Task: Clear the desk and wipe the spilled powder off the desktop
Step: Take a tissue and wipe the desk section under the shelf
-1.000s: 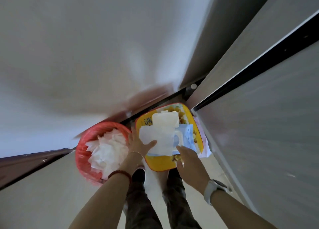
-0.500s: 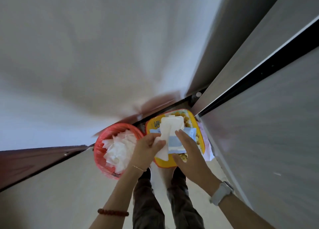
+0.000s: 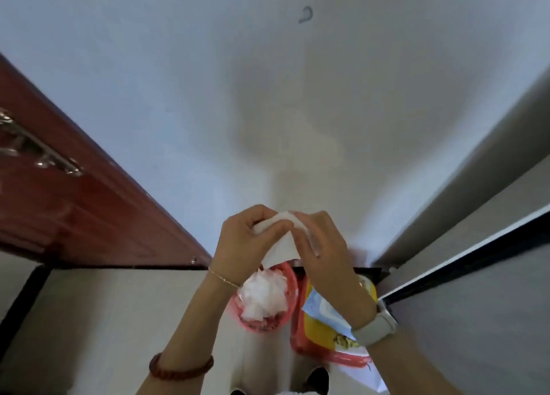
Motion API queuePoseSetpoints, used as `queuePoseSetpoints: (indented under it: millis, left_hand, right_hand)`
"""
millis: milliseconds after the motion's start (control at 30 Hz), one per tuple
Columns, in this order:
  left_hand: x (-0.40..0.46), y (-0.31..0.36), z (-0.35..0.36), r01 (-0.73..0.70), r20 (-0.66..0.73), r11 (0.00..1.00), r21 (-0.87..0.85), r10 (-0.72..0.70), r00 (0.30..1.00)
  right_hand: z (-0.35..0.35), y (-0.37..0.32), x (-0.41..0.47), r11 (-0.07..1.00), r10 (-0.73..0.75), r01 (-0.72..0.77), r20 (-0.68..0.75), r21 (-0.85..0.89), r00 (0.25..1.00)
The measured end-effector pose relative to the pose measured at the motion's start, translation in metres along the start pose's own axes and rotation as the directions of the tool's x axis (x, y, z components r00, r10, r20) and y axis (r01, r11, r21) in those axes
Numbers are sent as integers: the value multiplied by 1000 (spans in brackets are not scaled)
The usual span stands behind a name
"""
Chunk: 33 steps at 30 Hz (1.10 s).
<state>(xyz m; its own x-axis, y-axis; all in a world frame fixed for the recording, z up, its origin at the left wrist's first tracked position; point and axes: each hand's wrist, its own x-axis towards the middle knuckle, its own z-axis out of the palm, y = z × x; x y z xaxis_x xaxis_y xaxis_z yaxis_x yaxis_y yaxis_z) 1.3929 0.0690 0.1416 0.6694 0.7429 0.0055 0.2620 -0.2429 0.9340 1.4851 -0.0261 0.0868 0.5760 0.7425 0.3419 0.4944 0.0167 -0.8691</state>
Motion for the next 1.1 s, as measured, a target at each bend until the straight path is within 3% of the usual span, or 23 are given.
queuePoseSetpoints:
  millis: [200, 467, 567, 667, 800, 867, 967, 1100]
  left_hand:
    - [-46, 33, -91, -21, -233, 994, -110, -5, 972]
    - [-123, 29, -188, -83, -455, 991, -104, 27, 890]
    - [-144, 22, -208, -73, -516, 993, -90, 17, 856]
    - [-164, 11, -228, -71, -581, 993, -99, 0, 814]
    - [-191, -10, -257, -117, -678, 944, -308, -132, 723]
    - [-198, -17, -264, -106, -687, 942, -318, -152, 710]
    - [-200, -22, -268, -94, -740, 957, -274, -147, 656]
    - [-207, -27, -286, -75, -781, 969, -236, -143, 608]
  right_hand:
    - [50, -88, 14, 961, -277, 277, 54, -4, 959]
    - [133, -169, -1, 881, -473, 473, 16, 32, 881]
    - [164, -191, -12, 877, -480, 480, 17, 32, 877]
    - [190, -208, -17, 895, -430, 423, 21, 141, 903]
    - [207, -224, -9, 953, -159, 111, 153, 282, 975]
    - [215, -230, -9, 957, -125, 63, 206, 283, 971]
    - [226, -239, -8, 955, -158, 108, 166, 275, 973]
    - [225, -244, 11, 939, -318, 294, 123, 180, 940]
